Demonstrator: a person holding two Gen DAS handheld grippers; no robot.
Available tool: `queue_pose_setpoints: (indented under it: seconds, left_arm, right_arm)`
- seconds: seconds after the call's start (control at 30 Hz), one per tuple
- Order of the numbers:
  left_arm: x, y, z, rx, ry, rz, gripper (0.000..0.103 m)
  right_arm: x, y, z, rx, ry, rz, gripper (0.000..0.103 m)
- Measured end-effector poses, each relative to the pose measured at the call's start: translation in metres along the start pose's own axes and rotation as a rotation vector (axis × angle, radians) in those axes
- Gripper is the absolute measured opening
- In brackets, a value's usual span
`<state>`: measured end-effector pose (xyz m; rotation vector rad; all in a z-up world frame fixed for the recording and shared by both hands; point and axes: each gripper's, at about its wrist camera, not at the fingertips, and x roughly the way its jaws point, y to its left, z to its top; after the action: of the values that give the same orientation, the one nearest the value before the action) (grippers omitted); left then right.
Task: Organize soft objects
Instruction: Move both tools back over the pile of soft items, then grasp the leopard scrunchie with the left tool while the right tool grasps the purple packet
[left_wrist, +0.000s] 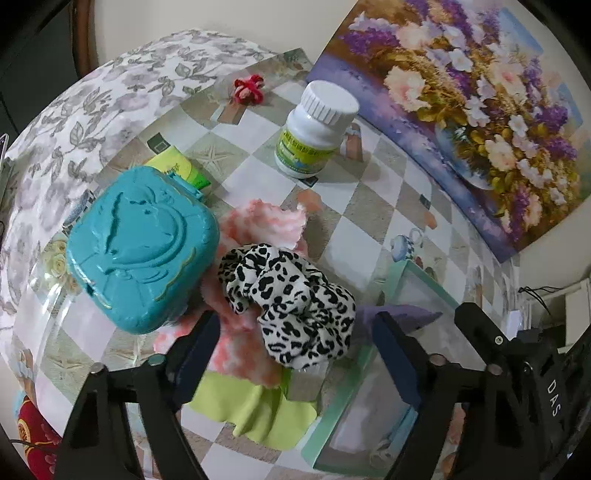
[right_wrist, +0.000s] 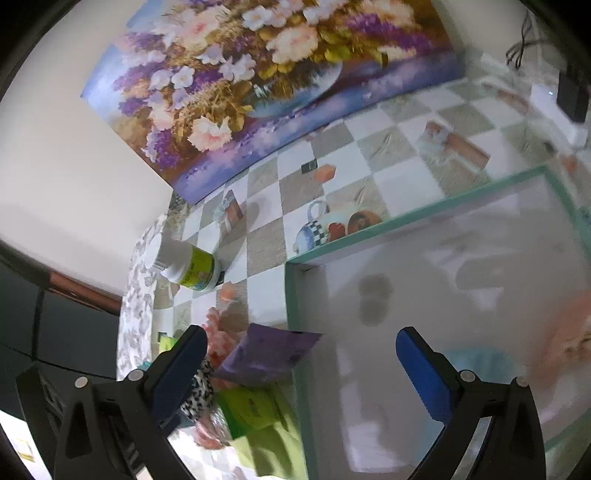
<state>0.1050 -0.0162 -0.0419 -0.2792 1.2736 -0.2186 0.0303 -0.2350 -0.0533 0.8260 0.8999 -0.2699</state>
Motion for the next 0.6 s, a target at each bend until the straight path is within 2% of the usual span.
queue_pose_setpoints:
  seconds: [0.17, 0.37, 0.5, 0.6]
  left_arm:
    - [0.009, 0.001, 0.002, -0.018, 0.007, 0.009, 0.074]
    - [0.011, 0.005, 0.003, -0.034, 0.008, -0.008, 0.065]
    - [0.011, 0.007, 0.003, -0.043, 0.013, -0.016, 0.063]
    - [0.011, 0.006, 0.002, -0.04, 0.013, -0.013, 0.062]
  right_arm:
    - [0.024, -0.004, 0.0, 0.048, 0.046, 0.052, 0.103]
    - [0.044, -0.008, -0.004, 0.09, 0.092, 0.117, 0.092]
    - [0.05, -0.01, -0.007, 0.104, 0.103, 0.15, 0.083]
    - [0.052, -0.009, -0.008, 0.107, 0.105, 0.173, 0.08]
